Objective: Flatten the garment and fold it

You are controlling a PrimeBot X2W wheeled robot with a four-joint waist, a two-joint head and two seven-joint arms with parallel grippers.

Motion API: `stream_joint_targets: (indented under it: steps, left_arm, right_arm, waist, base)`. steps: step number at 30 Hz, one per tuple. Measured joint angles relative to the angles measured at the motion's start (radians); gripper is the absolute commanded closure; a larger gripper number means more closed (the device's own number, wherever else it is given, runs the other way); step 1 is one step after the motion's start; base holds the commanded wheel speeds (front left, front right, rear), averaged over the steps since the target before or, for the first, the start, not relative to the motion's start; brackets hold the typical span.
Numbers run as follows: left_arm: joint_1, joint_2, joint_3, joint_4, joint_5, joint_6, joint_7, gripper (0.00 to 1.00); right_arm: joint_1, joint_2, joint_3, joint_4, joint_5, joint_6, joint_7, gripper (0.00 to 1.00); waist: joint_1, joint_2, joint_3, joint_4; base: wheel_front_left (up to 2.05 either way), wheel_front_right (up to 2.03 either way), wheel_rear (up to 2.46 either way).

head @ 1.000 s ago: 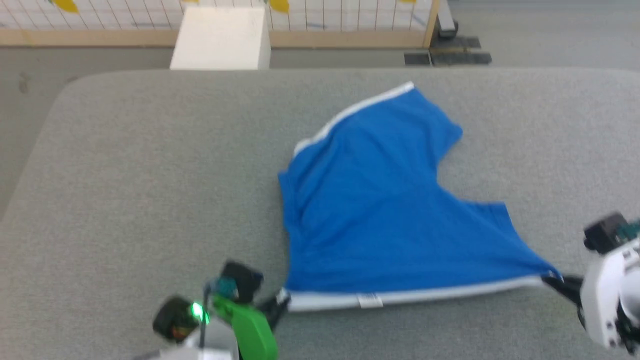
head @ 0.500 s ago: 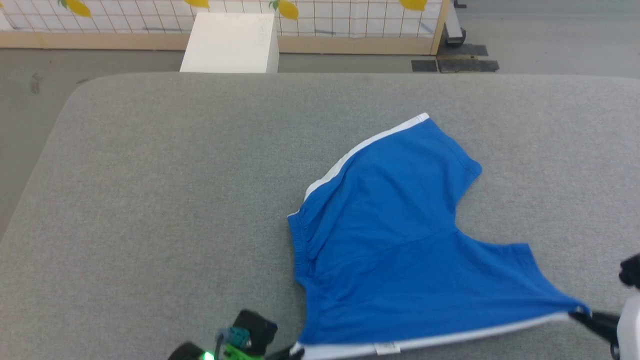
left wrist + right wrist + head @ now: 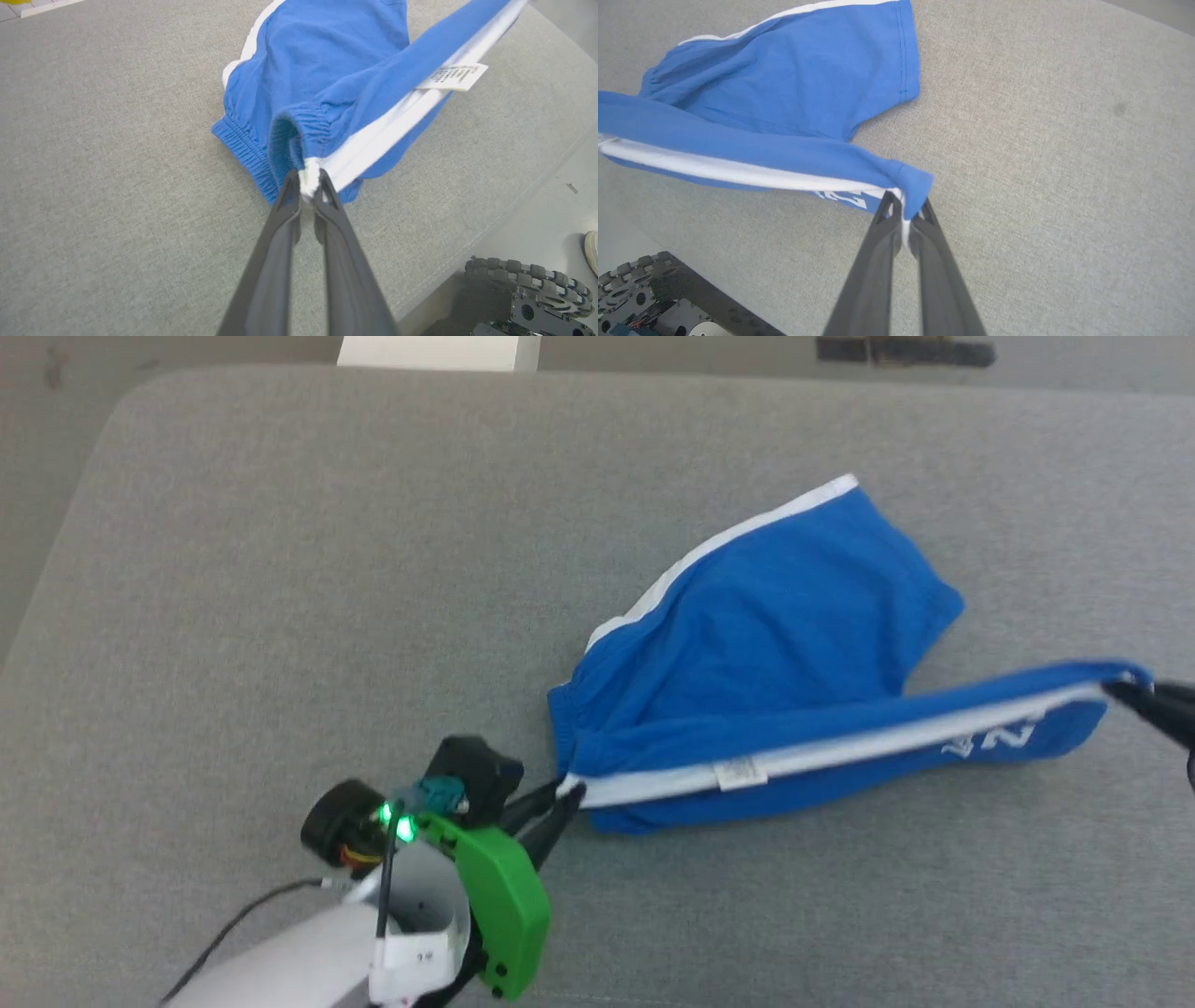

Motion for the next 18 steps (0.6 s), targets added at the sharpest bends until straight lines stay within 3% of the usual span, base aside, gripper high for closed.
stream_joint_targets:
  steps: [7,11,18]
  left_arm:
    - [-0.117,-0.035,0.025,0.013,0.03,-0.04,0.016,1.0]
    - [-0.208,-0.076,0.039,0.047,0.044,-0.071,0.021,1.0]
    - [-0.27,-0.126,0.042,0.098,0.054,-0.096,0.014,1.0]
  right_arm:
    - [-0.25,0.064,0.012,0.017,-0.065,-0.007,0.156,1.0]
    - [-0.465,0.091,0.093,0.109,-0.142,-0.007,0.239,1.0]
    - [-0.637,0.093,0.198,0.234,-0.209,-0.007,0.258,1.0]
  waist:
    - [0.0001,-0.0001,0.108,0.043]
    - [0.0002,0.0,0.207,0.086]
    - [0.0003,0.0,0.298,0.145]
  base:
    - [0.0,0.0,0.0]
    - [0.0,0.0,0.0]
    - [0.0,0.0,0.0]
